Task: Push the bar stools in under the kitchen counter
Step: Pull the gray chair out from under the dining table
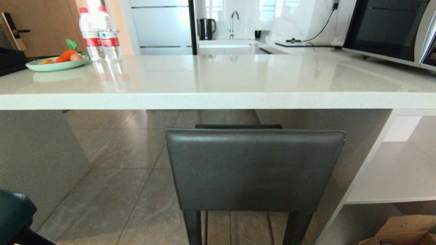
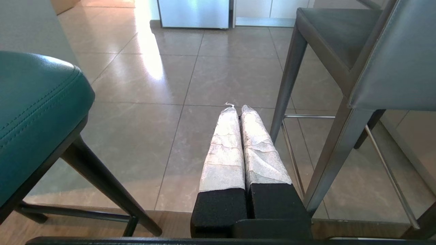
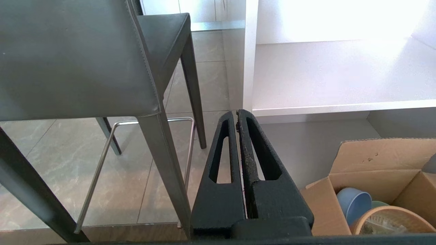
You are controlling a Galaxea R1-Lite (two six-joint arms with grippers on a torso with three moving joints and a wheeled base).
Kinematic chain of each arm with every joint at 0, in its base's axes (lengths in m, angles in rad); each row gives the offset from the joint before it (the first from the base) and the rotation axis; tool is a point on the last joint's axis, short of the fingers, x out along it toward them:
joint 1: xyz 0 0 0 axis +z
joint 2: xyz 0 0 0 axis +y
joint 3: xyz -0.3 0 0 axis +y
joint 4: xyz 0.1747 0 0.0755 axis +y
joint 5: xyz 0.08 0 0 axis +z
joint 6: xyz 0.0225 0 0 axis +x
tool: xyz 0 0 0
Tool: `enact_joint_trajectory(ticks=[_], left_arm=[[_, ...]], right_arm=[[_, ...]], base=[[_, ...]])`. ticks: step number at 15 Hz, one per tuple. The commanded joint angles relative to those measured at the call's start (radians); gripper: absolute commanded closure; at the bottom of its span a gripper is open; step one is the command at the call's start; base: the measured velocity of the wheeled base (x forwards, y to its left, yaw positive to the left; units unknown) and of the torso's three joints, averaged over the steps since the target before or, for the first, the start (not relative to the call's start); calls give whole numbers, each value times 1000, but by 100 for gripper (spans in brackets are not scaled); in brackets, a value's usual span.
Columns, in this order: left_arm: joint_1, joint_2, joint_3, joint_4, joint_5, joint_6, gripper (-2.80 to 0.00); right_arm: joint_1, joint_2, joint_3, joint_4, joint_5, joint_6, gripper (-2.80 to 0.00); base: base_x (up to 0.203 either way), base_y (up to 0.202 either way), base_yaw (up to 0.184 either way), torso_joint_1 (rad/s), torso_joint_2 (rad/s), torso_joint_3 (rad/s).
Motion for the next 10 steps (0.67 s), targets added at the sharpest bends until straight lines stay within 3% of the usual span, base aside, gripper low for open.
enact_joint_trajectory(ticks=[1, 10], left_arm=[[-1, 0, 3, -1, 0, -1, 0], [1, 0, 3, 0, 0, -1, 0]], right_arm=[[0, 2, 5, 0, 1, 0, 0], [0, 2, 5, 0, 0, 1, 0]], base=[[0, 0, 0, 0, 0, 0], [0, 0, 0, 0, 0, 0]])
